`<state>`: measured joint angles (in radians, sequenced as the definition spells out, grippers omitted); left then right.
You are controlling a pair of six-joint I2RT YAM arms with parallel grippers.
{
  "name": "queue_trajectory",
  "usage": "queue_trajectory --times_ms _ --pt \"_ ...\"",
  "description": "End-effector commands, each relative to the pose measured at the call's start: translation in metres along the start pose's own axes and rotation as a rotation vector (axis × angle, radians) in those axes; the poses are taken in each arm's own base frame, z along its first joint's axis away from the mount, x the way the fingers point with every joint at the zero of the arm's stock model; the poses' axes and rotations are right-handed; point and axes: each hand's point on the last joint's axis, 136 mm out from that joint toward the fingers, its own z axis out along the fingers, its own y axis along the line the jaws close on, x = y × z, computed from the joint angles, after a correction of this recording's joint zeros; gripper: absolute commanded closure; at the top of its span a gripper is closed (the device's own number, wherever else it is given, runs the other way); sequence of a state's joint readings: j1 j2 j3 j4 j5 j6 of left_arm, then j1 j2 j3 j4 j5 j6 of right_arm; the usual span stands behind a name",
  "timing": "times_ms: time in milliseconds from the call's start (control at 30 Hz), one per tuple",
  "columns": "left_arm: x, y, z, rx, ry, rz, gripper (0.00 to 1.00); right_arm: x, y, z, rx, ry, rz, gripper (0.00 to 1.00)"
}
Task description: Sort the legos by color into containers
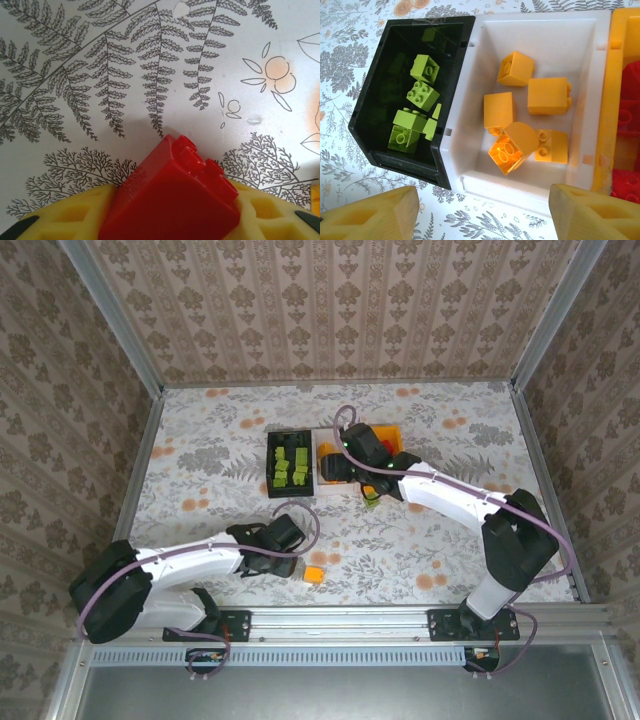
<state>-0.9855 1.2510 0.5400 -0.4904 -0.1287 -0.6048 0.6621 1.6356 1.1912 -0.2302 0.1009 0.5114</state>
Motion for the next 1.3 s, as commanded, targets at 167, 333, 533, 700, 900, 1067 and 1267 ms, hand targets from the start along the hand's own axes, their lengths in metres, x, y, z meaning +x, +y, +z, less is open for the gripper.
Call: queue_trajectory --times_ms 167,333,533,700,900,1067,1267 --pt "-0.034 -0.017 -0.022 0.061 -0.104 0.007 0.60 -0.013 -0.019 -0.025 0.027 -0.081 0.068 0.30" --pt "-0.063 -0.026 -0.047 0.072 -0.174 0.041 0.61 -0.007 -0.048 -0.043 0.078 -0.104 0.129 0.30" --pt "-0.127 -0.057 -0.064 0.134 -0.275 0.087 0.61 0.013 -0.094 -0.066 0.182 -0.123 0.214 0.30" --pt "-0.201 -0.092 -0.064 0.192 -0.356 0.121 0.62 0.034 -0.124 -0.080 0.262 -0.120 0.250 0.30" --pt "-0.289 -0.121 -0.055 0.253 -0.408 0.129 0.64 0.047 -0.139 -0.090 0.287 -0.116 0.272 0.30" --pt "-0.329 -0.140 -0.033 0.259 -0.385 0.151 0.63 0.051 -0.146 -0.094 0.292 -0.119 0.284 0.29" --pt "-0.350 -0.145 -0.012 0.252 -0.360 0.142 0.52 0.051 -0.146 -0.095 0.283 -0.122 0.288 0.28"
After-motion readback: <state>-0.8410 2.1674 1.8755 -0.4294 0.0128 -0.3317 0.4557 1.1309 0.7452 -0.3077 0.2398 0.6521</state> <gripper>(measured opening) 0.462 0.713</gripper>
